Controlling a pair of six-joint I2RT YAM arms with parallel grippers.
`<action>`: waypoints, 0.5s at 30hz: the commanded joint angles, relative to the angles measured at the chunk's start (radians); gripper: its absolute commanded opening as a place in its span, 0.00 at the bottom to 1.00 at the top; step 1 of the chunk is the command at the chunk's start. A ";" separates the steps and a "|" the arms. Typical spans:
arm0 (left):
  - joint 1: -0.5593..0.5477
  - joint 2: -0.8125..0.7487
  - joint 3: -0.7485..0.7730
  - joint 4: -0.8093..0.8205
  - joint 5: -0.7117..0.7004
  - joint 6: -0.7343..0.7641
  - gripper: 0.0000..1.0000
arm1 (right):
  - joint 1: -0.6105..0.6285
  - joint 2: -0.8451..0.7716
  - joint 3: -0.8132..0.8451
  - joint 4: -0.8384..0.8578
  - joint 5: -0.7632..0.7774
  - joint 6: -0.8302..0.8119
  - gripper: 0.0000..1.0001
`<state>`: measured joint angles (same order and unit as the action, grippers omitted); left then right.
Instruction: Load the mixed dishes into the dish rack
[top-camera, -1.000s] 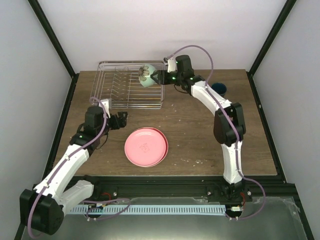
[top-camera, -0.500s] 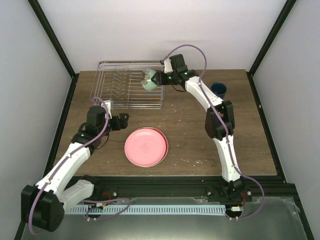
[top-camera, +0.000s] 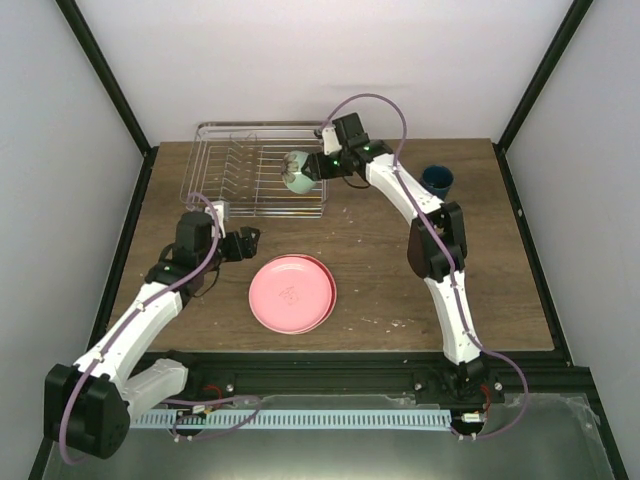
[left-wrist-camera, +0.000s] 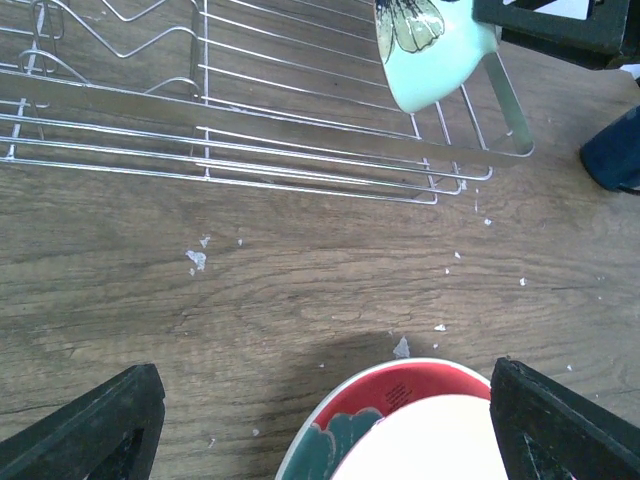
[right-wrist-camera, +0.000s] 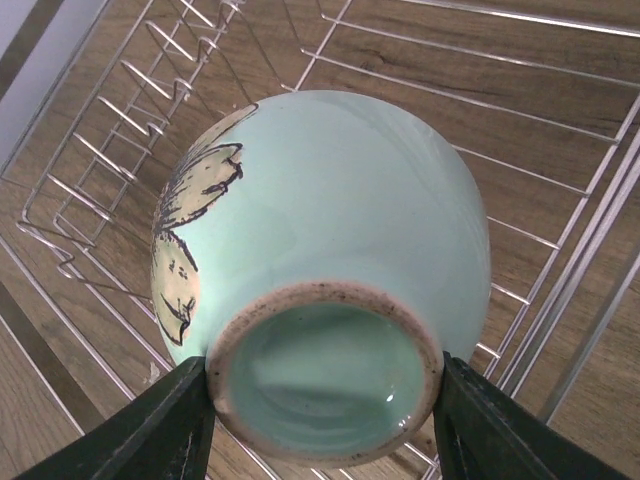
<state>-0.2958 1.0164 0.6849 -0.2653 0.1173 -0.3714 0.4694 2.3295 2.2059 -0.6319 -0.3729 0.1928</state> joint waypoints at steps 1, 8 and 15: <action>0.004 0.010 0.006 0.010 0.020 -0.011 0.91 | 0.011 -0.006 0.073 0.004 0.004 -0.039 0.57; 0.004 0.030 0.008 0.017 0.039 -0.014 0.90 | 0.018 0.007 0.080 -0.028 0.038 -0.061 0.57; 0.003 0.037 0.007 0.020 0.041 -0.011 0.90 | 0.032 0.028 0.093 -0.062 0.041 -0.085 0.57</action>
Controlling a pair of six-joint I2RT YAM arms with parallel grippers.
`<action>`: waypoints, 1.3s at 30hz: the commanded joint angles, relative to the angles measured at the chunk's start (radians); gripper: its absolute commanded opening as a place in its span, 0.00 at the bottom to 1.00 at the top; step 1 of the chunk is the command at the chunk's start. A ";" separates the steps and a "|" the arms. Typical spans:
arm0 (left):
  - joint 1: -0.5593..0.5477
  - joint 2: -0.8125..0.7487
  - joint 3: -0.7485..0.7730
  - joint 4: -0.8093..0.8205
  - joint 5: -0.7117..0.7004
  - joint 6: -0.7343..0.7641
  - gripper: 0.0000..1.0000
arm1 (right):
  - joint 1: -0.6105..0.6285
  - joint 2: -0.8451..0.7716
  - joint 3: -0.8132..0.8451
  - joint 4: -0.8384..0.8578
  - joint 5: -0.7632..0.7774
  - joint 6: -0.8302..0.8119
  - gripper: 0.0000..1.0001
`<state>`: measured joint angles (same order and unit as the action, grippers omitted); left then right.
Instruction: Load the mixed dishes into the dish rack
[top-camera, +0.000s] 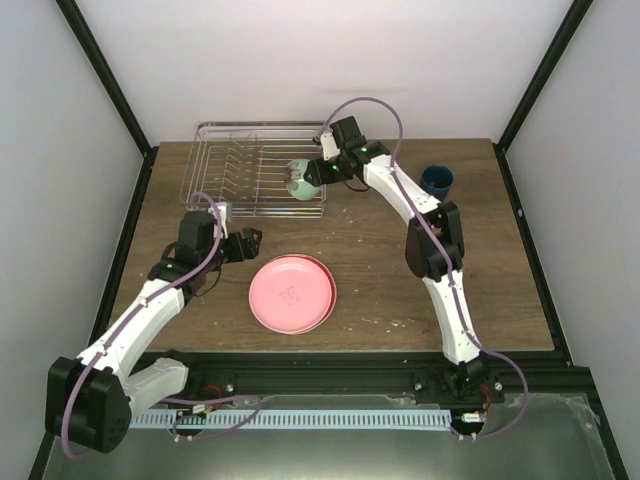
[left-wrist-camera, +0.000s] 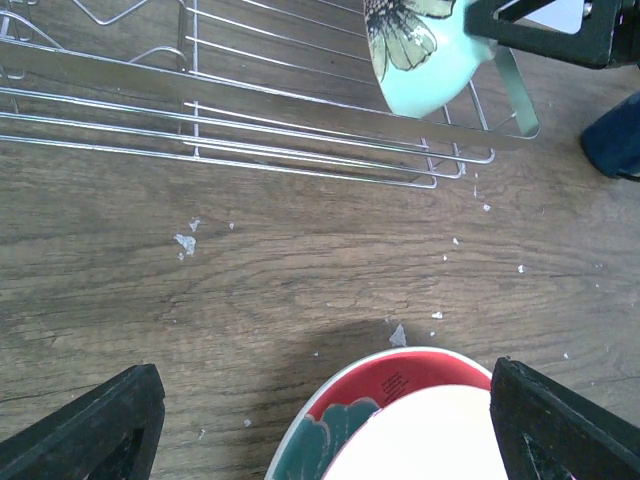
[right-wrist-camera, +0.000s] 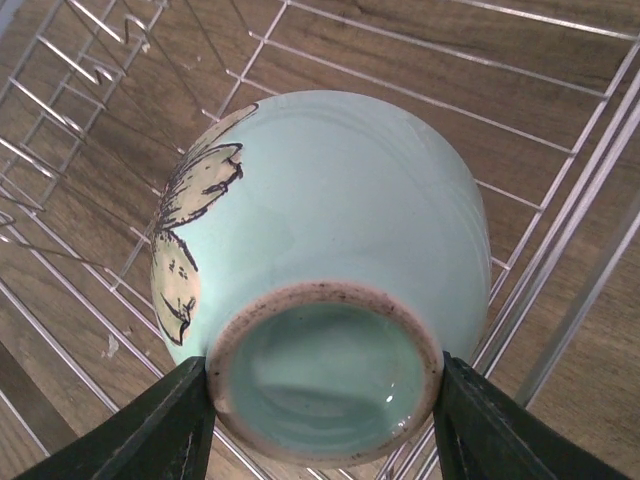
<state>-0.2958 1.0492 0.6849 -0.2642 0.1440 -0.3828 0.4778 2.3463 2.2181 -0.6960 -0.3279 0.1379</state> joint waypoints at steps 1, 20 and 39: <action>0.004 0.005 0.007 0.019 0.014 0.001 0.90 | 0.025 0.017 0.087 -0.006 -0.004 -0.035 0.57; 0.003 0.011 0.002 0.024 0.023 -0.001 0.90 | 0.063 0.020 0.083 -0.150 0.133 -0.093 0.57; 0.004 0.021 0.002 0.026 0.029 -0.007 0.90 | 0.064 0.000 0.038 -0.150 0.152 -0.095 0.65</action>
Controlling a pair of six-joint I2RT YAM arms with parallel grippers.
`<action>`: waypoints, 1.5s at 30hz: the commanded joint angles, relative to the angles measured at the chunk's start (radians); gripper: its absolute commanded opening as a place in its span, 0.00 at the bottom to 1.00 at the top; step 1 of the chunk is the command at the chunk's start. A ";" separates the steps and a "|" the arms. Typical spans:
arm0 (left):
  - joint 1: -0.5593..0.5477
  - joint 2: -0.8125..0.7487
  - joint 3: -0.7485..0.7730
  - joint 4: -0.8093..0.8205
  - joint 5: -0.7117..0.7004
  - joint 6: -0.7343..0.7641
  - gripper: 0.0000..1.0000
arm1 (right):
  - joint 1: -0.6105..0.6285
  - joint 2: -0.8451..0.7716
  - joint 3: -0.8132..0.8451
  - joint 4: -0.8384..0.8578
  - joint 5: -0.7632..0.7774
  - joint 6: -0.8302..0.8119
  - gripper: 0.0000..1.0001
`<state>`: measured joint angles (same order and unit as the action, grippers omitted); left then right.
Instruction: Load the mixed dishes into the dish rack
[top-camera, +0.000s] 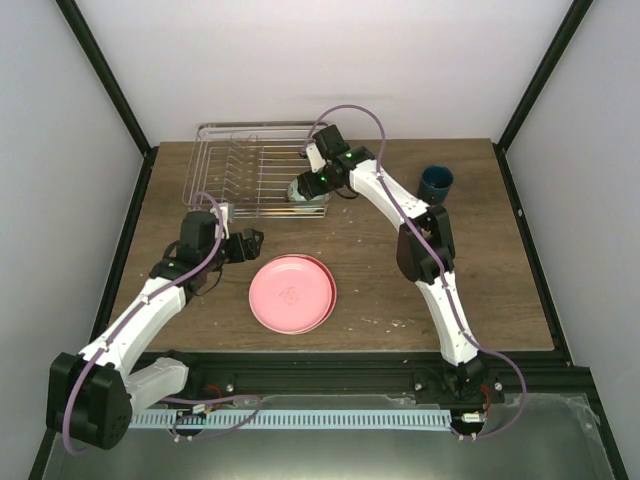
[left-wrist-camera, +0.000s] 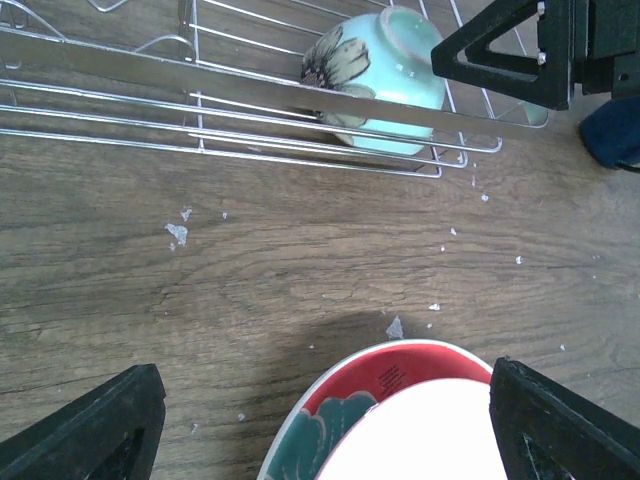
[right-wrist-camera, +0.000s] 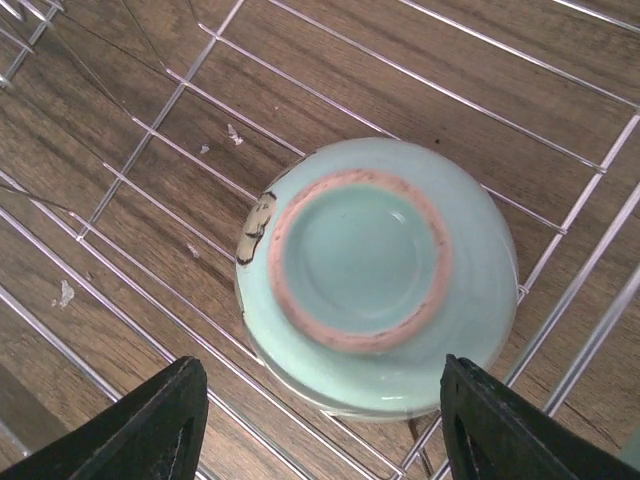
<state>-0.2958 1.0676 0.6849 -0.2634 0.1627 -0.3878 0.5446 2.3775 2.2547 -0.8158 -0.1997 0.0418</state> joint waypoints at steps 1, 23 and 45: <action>0.004 0.003 0.003 0.024 0.011 -0.002 0.90 | -0.002 -0.033 0.002 -0.031 0.025 0.002 0.66; 0.003 0.069 0.181 -0.026 -0.019 0.028 0.92 | 0.004 -0.364 -0.291 0.244 0.139 0.051 1.00; -0.029 0.209 0.271 0.051 0.084 0.050 0.91 | -0.513 -0.487 -0.549 0.133 0.402 0.117 0.83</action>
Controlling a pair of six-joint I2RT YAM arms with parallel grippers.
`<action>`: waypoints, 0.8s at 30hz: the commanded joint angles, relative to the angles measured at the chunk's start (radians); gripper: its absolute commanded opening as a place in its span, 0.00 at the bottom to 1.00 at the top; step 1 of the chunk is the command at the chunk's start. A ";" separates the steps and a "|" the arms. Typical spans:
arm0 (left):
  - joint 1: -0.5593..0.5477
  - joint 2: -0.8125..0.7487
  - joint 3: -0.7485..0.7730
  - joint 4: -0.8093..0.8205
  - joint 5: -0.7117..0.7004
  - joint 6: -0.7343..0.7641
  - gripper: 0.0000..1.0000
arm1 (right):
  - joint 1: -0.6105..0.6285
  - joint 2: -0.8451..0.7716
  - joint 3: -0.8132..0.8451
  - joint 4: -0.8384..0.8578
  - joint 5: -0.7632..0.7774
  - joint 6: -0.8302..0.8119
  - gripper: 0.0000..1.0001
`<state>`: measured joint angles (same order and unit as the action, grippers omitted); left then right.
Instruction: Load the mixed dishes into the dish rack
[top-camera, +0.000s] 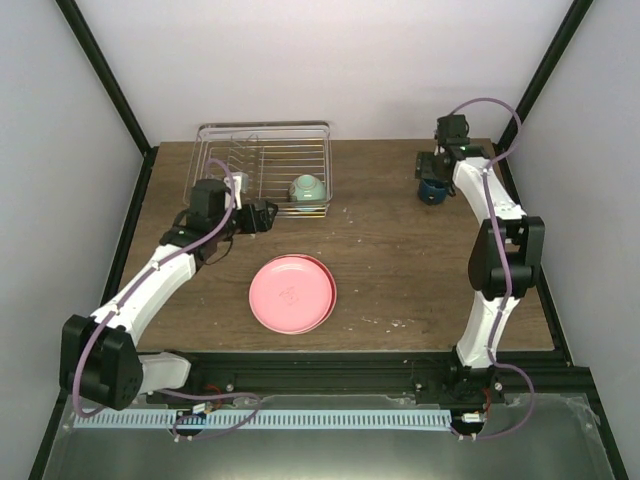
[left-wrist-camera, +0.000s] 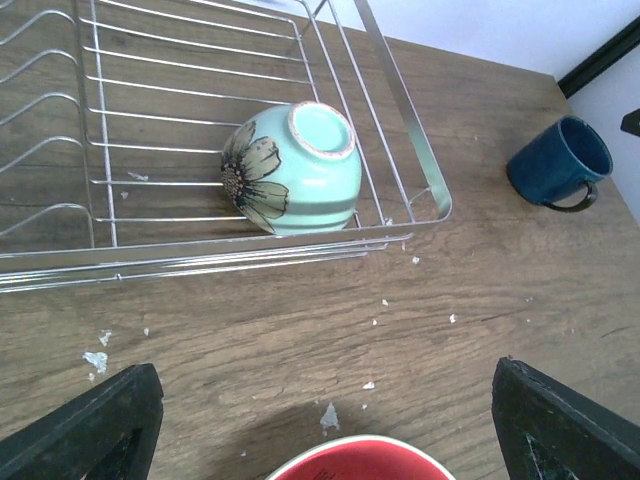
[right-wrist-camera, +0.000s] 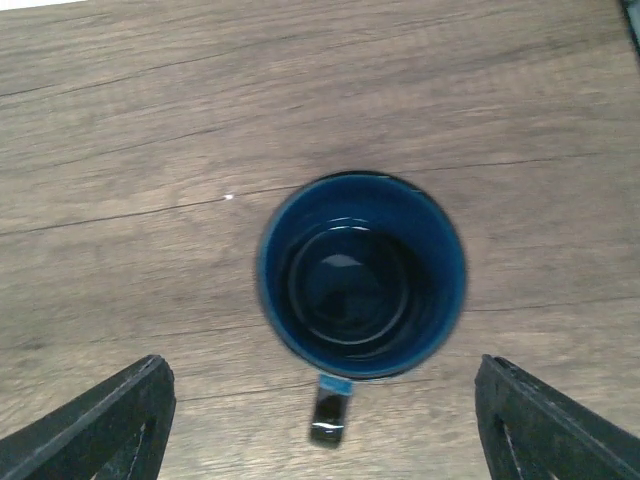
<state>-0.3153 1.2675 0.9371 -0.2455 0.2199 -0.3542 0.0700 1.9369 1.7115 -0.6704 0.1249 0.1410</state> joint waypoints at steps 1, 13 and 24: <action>-0.010 0.009 0.013 0.039 0.028 0.015 0.91 | -0.051 -0.048 -0.014 -0.010 0.085 0.016 0.83; -0.011 0.016 -0.009 0.032 0.021 0.024 0.91 | -0.177 0.015 -0.052 0.074 0.048 0.009 0.70; -0.011 0.044 0.010 0.011 0.007 0.026 0.91 | -0.210 0.116 -0.059 0.165 -0.092 0.011 0.68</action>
<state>-0.3225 1.3048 0.9363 -0.2237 0.2321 -0.3389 -0.1364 2.0197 1.6566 -0.5510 0.1032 0.1482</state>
